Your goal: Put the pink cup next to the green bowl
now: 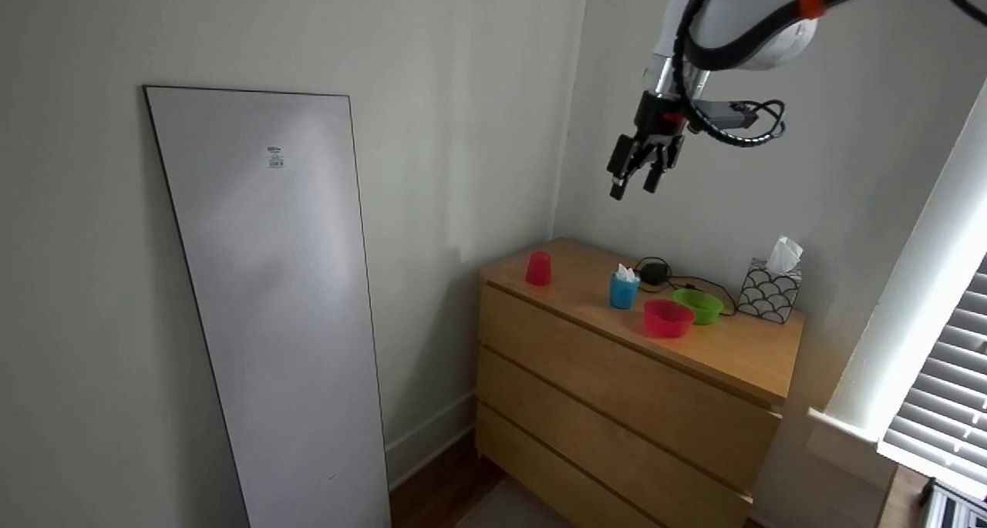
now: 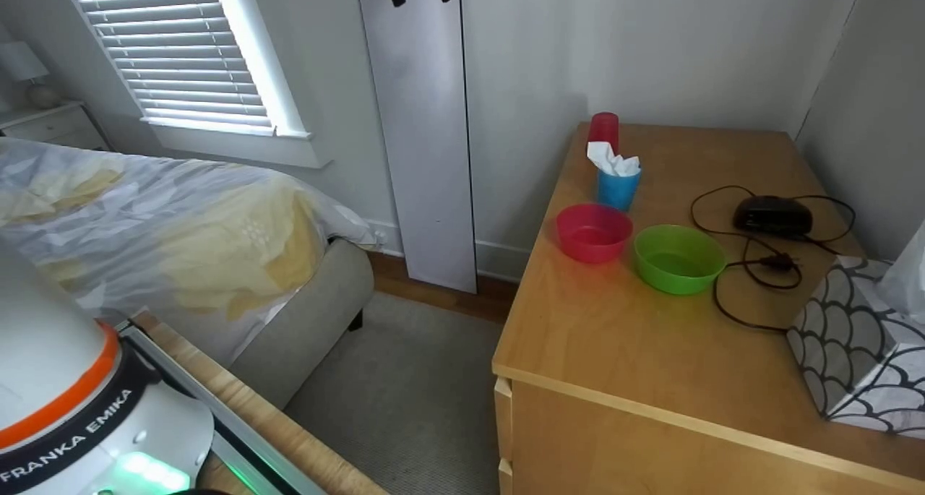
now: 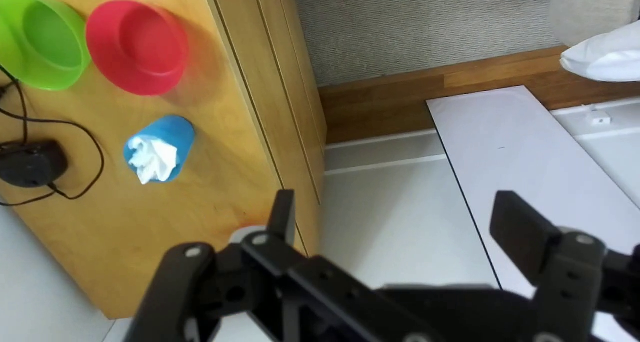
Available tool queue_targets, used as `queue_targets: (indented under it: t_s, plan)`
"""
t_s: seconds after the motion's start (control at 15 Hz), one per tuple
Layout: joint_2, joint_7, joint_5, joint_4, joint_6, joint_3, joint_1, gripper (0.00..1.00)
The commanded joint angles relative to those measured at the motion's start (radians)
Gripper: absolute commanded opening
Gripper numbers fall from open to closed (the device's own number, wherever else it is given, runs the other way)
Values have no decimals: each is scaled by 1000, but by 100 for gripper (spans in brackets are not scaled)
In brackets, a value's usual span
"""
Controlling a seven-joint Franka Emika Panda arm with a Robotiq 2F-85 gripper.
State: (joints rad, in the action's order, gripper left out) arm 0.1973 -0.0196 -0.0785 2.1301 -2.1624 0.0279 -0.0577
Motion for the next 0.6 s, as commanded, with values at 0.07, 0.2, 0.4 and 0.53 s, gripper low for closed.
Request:
queue_targets:
  t_s: [0.07, 0.2, 0.4, 0.53]
  plan:
    - [-260, 156, 27, -266, 54, -59, -2, 100]
    - [-343, 238, 30, -360, 75, -73, -16, 100]
    - [-451, 309, 12, -486, 116, -87, -39, 100]
    - [-496, 321, 24, -549, 131, -90, -53, 100]
